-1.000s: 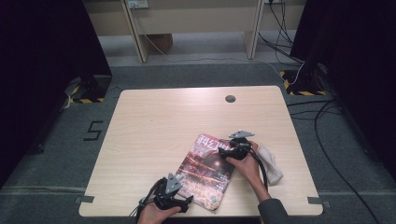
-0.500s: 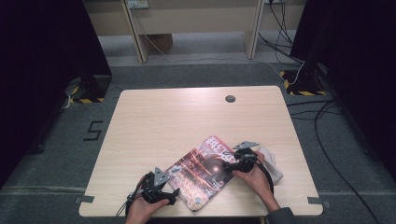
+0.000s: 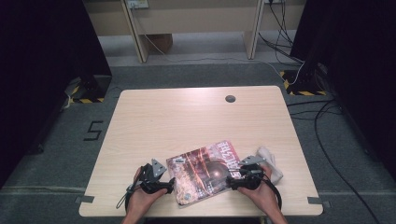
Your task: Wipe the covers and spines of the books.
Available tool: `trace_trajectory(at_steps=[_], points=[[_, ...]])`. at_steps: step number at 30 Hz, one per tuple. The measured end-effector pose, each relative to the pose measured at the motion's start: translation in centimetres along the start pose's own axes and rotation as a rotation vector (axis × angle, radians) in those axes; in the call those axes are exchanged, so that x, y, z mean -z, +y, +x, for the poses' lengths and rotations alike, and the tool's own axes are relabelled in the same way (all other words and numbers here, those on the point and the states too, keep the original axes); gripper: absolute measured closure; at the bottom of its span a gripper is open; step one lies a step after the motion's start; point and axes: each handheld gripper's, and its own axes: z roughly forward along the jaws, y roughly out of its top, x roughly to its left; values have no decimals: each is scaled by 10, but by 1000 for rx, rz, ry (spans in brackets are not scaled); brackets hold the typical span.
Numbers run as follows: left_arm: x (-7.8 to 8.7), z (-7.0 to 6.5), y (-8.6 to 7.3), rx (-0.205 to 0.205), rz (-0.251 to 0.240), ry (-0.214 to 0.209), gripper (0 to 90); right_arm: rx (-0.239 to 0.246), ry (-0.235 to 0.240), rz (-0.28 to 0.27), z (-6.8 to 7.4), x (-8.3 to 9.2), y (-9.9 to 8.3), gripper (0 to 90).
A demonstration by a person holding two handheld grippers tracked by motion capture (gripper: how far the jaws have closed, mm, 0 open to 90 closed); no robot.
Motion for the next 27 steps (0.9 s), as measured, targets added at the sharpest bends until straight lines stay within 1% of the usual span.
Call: trace_trajectory(at_steps=[6,7,11,12,15,16,17,18,19,20,23,24,25,27], points=[[-9,5,6,-4,-5,30,156,8,15,-2,7,10,-14,196],[-10,5,7,-6,-5,34,161,2,20,4,9,13,-17,196],[-13,7,10,-6,-4,34,183,16,28,7,12,18,-22,205],[-13,7,10,-1,-5,31,187,26,34,6,13,21,-25,219],[-10,7,9,11,-16,16,223,17,40,0,11,23,-26,269],[-8,6,9,20,-26,6,222,13,44,-10,9,23,-25,287],[-6,4,9,28,-31,-22,213,8,42,-18,7,24,-25,287],[-3,1,8,34,-39,-41,210,2,41,-23,5,24,-24,287],[-3,1,8,34,-39,-41,210,3,37,-32,3,23,-23,287],[3,-6,5,29,-49,-71,209,-5,35,-36,1,23,-22,287],[14,-21,1,6,-57,-109,206,-20,40,-44,-4,18,-18,287],[17,-27,-1,-4,-58,-117,205,-13,37,-45,-5,15,-16,288],[19,-32,-3,-15,-60,-144,205,-13,35,-42,-5,13,-13,288],[23,-39,-8,-34,-52,-157,203,-11,26,-48,-7,8,-8,288]])
